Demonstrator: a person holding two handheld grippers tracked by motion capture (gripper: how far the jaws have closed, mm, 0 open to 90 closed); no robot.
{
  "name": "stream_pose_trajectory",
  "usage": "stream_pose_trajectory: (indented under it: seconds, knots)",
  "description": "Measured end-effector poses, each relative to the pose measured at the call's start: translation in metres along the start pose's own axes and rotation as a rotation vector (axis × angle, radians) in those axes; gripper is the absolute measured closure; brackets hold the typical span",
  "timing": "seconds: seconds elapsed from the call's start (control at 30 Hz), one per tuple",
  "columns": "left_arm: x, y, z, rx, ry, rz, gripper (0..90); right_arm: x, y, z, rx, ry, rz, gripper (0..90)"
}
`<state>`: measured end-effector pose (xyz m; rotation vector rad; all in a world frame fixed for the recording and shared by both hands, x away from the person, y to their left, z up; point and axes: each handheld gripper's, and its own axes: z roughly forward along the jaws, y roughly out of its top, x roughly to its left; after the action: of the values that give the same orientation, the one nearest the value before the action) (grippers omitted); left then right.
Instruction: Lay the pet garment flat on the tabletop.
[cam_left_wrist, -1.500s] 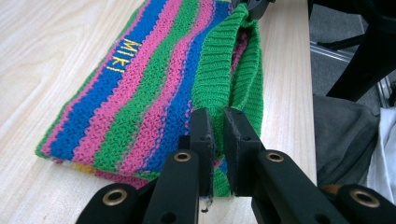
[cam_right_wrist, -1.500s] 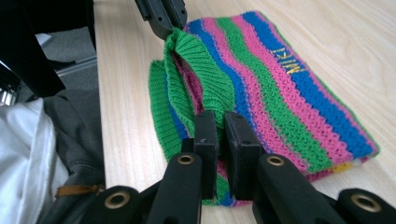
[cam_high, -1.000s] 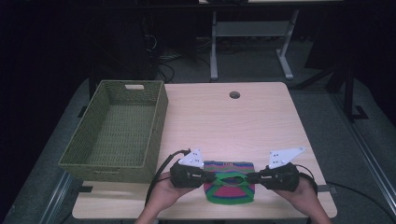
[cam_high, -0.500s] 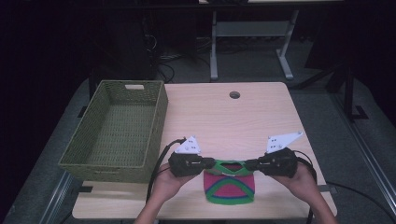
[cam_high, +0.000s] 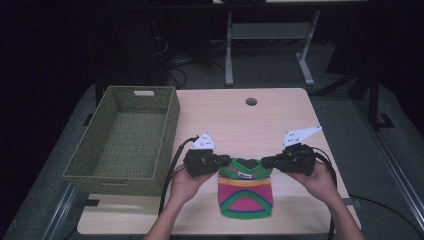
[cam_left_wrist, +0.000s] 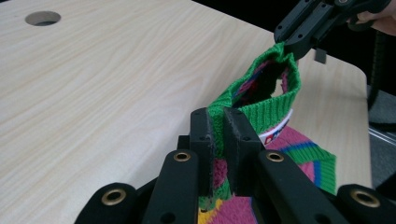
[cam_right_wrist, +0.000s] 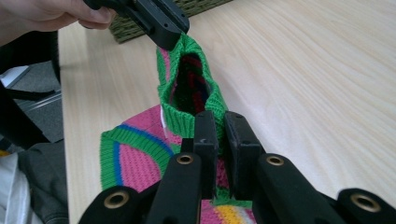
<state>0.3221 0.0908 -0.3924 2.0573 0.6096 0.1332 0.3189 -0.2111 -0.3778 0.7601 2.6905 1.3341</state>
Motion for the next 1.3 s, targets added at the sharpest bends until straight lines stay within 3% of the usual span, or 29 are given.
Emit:
stream_pose_trajectory:
  seconds: [0.1,0.8,1.1,1.3]
  knots:
    - [0.005,0.002,0.004,-0.02,0.016,-0.021,82.2,-0.007,0.003,0.002,0.006,0.0,0.01,83.4]
    - [0.045,0.017,0.028,-0.02,0.109,-0.111,81.6,-0.056,0.028,0.023,0.023,-0.029,0.102,83.2]
    - [0.062,0.015,0.041,-0.037,0.134,-0.157,81.4,-0.078,0.027,0.034,0.039,-0.054,0.155,82.5]
    - [0.071,0.014,0.048,-0.05,0.157,-0.186,82.0,-0.09,0.024,0.042,0.015,-0.062,0.193,82.0]
